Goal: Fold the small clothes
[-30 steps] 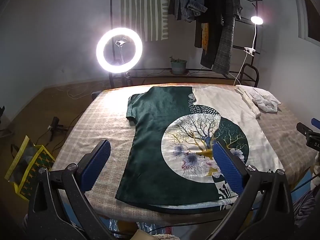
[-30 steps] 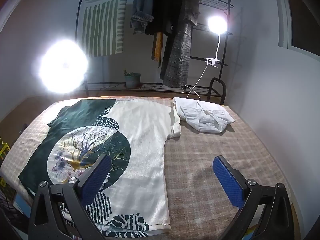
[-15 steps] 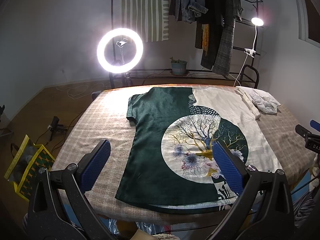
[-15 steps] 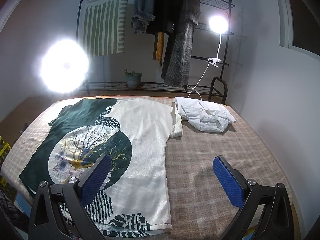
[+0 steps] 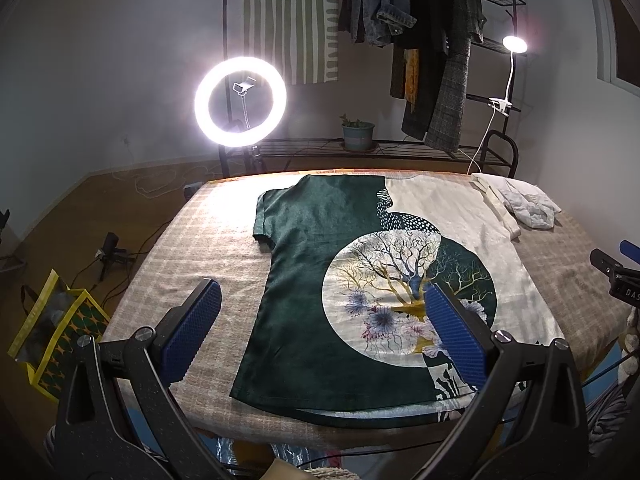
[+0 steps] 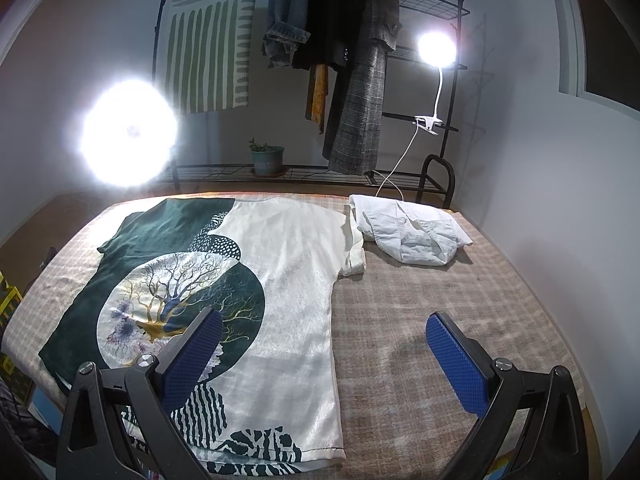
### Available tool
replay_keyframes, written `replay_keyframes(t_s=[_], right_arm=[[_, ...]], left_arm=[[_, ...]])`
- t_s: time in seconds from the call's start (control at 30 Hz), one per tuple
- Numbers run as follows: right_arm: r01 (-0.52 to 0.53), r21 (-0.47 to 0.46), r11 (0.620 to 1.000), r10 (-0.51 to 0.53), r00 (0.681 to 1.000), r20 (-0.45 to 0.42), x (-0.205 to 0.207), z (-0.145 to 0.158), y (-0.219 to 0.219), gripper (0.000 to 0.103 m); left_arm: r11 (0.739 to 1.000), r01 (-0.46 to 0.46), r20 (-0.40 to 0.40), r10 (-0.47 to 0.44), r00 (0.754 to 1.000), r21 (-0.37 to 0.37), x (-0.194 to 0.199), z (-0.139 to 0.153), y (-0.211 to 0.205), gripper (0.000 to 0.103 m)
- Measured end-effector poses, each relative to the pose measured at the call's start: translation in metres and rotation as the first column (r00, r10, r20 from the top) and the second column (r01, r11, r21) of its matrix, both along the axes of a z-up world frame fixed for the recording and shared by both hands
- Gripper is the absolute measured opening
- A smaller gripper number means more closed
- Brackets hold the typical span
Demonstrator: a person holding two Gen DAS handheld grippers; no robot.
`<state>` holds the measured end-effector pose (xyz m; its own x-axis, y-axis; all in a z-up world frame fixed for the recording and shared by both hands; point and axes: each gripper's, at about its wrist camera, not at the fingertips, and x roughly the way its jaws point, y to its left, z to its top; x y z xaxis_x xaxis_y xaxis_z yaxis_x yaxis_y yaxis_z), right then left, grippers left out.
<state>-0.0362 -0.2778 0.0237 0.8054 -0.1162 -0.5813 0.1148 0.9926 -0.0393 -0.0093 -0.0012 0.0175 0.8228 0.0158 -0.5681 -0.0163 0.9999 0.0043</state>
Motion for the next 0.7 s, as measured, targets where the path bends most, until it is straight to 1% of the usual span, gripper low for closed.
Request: replay_keyframes(t_s=[0.7], right_arm=[[-0.005,0.001,1.000,0.005,1.000,-0.001,-0.0001,-0.0011,0.0013,0.103]], left_arm=[[1.000,0.001,0.001,-0.001,1.000,-0.001,-0.0008,0.0005,-0.0012,0.103]])
